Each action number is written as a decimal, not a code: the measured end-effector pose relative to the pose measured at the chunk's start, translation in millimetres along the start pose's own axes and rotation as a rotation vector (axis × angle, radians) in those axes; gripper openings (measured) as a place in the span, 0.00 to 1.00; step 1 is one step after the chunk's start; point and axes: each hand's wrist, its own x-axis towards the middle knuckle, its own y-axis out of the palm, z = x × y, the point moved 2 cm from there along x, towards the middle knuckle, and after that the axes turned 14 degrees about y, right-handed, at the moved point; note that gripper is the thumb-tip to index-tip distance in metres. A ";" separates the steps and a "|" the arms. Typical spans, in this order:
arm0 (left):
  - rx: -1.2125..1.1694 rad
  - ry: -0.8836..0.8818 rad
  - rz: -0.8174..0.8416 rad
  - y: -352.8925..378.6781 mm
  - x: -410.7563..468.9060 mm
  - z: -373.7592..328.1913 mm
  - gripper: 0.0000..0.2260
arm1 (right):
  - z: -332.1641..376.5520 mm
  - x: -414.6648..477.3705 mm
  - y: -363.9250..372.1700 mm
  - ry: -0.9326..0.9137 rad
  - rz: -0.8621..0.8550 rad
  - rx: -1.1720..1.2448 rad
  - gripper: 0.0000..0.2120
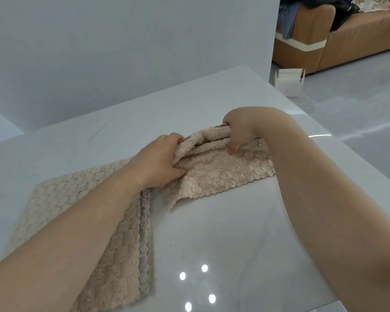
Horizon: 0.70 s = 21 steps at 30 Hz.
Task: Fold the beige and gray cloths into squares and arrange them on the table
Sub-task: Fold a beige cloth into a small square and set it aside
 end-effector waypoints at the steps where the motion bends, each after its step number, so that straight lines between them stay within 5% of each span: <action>1: 0.028 0.002 -0.016 0.2 0.9 1.8 0.37 | -1.8 0.0 1.0 0.000 -0.022 0.010 0.32; 5: 0.134 0.003 -0.036 -1.3 3.7 7.1 0.42 | -14.3 -1.8 11.7 0.002 -0.099 0.073 0.43; 9: 0.032 -0.008 0.049 -3.6 5.6 6.9 0.45 | -29.3 0.8 21.5 -0.008 -0.187 0.254 0.26; 13: -0.034 -0.010 -0.031 -5.2 6.6 6.1 0.27 | -36.7 4.0 23.8 0.035 -0.323 0.290 0.22; 21: 0.014 -0.076 -0.331 -19.3 15.5 23.1 0.10 | -37.4 16.8 9.0 0.167 -0.501 0.228 0.15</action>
